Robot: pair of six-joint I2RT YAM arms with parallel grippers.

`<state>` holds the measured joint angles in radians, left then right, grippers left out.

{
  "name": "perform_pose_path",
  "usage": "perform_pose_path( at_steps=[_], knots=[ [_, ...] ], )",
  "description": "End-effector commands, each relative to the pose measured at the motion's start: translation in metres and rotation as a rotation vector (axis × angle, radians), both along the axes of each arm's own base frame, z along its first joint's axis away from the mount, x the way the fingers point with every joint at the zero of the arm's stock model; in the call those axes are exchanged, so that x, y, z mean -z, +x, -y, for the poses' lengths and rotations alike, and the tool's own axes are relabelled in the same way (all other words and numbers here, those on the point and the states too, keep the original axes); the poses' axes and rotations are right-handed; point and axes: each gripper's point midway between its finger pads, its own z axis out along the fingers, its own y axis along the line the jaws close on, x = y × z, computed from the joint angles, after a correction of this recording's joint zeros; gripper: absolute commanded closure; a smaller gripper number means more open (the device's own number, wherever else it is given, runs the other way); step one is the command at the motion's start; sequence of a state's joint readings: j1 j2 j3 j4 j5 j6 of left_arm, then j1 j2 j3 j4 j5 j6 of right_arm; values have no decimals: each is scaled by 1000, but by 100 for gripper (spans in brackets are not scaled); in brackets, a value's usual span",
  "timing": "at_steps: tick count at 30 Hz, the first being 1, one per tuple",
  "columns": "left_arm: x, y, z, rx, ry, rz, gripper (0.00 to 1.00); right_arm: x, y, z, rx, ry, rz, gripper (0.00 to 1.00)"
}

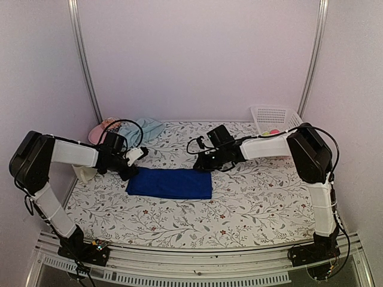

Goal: Roll the towels
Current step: Smooth out the towel at the center of the board.

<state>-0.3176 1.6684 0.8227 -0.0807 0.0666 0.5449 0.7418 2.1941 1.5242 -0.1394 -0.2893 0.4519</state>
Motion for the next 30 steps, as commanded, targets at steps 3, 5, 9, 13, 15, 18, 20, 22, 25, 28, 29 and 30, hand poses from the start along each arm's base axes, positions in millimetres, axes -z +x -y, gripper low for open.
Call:
perform_pose_path(
  at_steps=[3, 5, 9, 13, 15, 18, 20, 22, 25, 28, 29, 30],
  knots=[
    [6, 22, -6, -62, 64, 51, 70, 32, 8, 19, 51, -106, -30, 89],
    [14, 23, -15, -91, 107, 48, 74, 38, 8, 23, 60, -131, -34, 89],
    [23, 11, -27, -101, 169, 30, 77, 47, 9, 33, 81, -190, -34, 90],
    [23, 3, -39, -118, 215, 41, 77, 52, 10, 43, 108, -234, -35, 90],
    [23, 2, -44, -134, 236, 44, 78, 52, 10, 45, 111, -241, -38, 90],
    [21, 3, -50, -151, 259, 52, 81, 47, 9, 46, 113, -241, -36, 90],
    [17, 5, -51, -158, 265, 58, 81, 43, 9, 46, 114, -240, -31, 90],
    [9, 9, -50, -167, 257, 79, 80, 34, 9, 44, 108, -224, -23, 90],
    [-16, 19, -47, -176, 229, 129, 66, 14, 7, 36, 77, -174, -11, 90],
    [-50, 25, -41, -172, 183, 195, 50, -9, 7, 30, 60, -126, 16, 89],
    [-60, 25, -39, -164, 165, 208, 48, -15, 7, 30, 61, -120, 26, 89],
    [-68, 24, -35, -151, 145, 213, 47, -20, 8, 30, 65, -116, 36, 89]
  ],
)
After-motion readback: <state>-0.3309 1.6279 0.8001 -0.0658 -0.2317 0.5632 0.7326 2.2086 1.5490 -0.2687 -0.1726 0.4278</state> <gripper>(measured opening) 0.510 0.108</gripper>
